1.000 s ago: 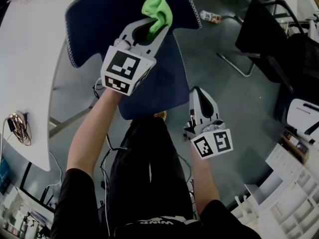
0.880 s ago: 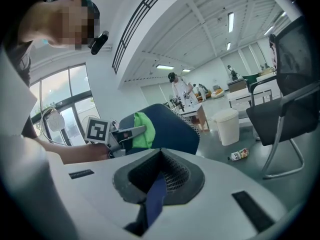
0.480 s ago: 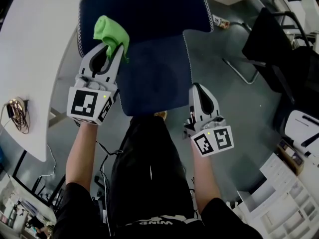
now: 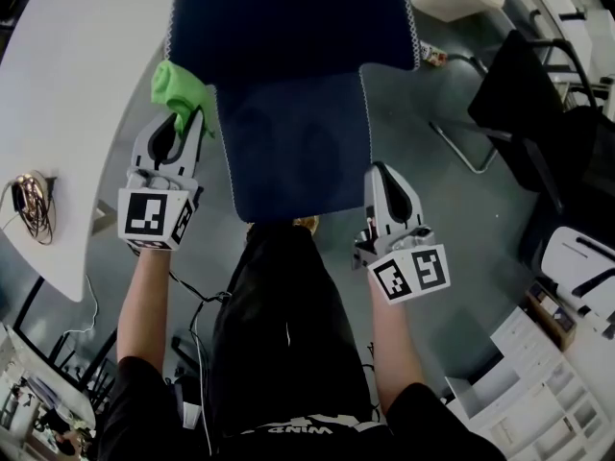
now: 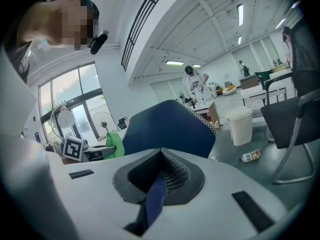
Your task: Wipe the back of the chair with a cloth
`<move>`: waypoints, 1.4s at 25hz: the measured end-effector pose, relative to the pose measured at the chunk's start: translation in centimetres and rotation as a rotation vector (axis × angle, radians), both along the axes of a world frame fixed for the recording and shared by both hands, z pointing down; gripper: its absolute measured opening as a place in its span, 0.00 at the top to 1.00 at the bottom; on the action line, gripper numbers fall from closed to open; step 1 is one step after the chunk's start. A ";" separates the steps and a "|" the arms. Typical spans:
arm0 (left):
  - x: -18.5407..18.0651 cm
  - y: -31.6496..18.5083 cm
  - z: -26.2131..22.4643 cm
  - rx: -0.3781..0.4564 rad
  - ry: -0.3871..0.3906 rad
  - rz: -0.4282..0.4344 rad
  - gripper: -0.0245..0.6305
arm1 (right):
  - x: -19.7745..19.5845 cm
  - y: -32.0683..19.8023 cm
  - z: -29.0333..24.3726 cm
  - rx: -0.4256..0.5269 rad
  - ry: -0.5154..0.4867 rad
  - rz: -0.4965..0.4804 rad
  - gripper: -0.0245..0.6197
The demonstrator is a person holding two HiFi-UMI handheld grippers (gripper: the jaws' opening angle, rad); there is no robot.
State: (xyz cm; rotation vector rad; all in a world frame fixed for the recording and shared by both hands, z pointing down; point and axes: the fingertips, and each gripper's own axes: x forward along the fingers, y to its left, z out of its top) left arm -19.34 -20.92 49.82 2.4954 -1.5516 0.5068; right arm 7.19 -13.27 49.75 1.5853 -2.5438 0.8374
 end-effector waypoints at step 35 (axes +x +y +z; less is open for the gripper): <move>20.8 -10.9 9.6 -0.045 0.070 0.313 0.86 | 4.4 2.0 1.8 -0.058 0.023 0.159 0.97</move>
